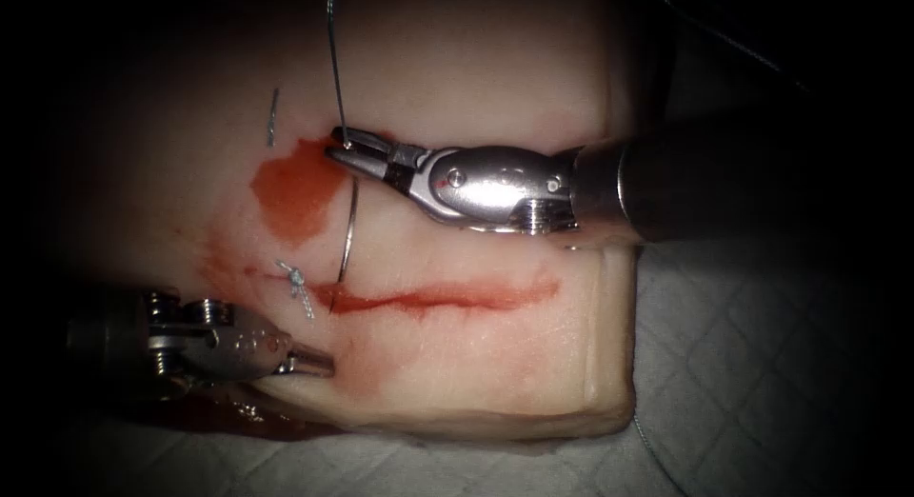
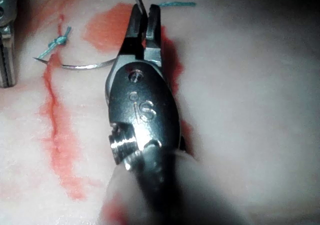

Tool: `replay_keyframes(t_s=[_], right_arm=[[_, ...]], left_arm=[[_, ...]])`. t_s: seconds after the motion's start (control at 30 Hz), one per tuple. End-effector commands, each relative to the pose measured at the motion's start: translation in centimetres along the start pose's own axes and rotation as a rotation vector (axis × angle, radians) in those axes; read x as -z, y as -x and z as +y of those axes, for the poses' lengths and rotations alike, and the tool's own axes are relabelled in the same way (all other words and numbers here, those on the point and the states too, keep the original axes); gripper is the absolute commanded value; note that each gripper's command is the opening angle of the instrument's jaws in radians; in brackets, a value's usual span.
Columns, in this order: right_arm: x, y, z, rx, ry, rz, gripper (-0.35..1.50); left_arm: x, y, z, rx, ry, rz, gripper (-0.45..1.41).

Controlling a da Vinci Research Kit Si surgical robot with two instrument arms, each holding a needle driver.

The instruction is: Wound Closure

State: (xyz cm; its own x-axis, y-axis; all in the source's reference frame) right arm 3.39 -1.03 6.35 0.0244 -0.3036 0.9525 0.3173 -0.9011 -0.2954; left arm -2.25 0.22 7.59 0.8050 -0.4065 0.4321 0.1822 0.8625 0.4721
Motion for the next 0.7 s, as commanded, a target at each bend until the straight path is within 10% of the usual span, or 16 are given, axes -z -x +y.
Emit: replay_keyframes(t_s=[0.03,0.17,0.47,0.7], right_arm=[[-0.09,-0.06,0.05,-0.042,0.002,-0.002,-0.35],[-0.07,-0.12,0.09,-0.131,0.006,-0.001,-0.35],[0.03,-0.2,-0.03,-0.201,-0.048,0.003,-0.35],[0.13,-0.27,-0.19,-0.241,-0.064,0.002,-0.35]], left_arm=[[-0.06,0.02,0.01,-0.001,-0.002,0.0,-0.45],[-0.05,0.02,0.01,-0.001,-0.003,0.0,-0.38],[0.09,0.09,0.02,0.091,-0.017,-0.091,0.52],[0.57,0.26,0.1,0.198,-0.049,-0.113,0.57]])
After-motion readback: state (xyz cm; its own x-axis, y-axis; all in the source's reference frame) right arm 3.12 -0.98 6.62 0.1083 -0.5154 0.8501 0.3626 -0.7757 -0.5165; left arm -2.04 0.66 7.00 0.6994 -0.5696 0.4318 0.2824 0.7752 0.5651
